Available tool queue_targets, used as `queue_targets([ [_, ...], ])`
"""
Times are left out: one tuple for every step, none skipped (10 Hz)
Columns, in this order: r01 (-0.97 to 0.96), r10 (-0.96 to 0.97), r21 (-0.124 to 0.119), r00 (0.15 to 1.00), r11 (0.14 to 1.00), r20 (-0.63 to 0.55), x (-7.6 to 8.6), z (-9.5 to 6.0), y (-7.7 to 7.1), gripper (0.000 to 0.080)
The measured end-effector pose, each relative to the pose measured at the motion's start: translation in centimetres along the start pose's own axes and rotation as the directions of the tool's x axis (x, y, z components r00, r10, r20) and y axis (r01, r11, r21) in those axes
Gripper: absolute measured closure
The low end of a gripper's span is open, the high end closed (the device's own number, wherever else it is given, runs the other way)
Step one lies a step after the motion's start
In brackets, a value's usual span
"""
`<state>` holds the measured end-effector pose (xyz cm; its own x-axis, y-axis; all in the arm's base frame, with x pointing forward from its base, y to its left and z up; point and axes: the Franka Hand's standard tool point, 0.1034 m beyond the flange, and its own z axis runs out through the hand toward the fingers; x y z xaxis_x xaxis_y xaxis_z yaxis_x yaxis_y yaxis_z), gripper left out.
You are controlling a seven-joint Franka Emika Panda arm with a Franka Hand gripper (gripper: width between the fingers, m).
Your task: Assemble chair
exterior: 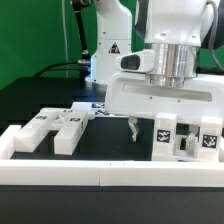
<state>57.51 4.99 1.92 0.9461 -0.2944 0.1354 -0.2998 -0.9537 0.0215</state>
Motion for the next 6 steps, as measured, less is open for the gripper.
queue_targets([
  [0.001, -0.001, -0.002, 1.0, 1.0, 0.002, -0.11, 0.16, 0.04, 0.0151],
  [0.0, 0.0, -0.004, 1.0, 1.0, 0.005, -0.19, 0.32, 0.15, 0.0178],
  [-0.001, 0.001, -0.005, 1.0, 1.0, 0.007, -0.24, 0.43, 0.24, 0.0178],
  [0.0, 0.0, -0.005, 1.0, 1.0, 0.007, -0.25, 0.43, 0.21, 0.0353],
  [0.0, 0.0, -0.005, 1.0, 1.0, 0.007, -0.25, 0.43, 0.21, 0.0536],
  [0.0, 0.0, -0.005, 1.0, 1.0, 0.007, -0.25, 0.43, 0.21, 0.0536],
])
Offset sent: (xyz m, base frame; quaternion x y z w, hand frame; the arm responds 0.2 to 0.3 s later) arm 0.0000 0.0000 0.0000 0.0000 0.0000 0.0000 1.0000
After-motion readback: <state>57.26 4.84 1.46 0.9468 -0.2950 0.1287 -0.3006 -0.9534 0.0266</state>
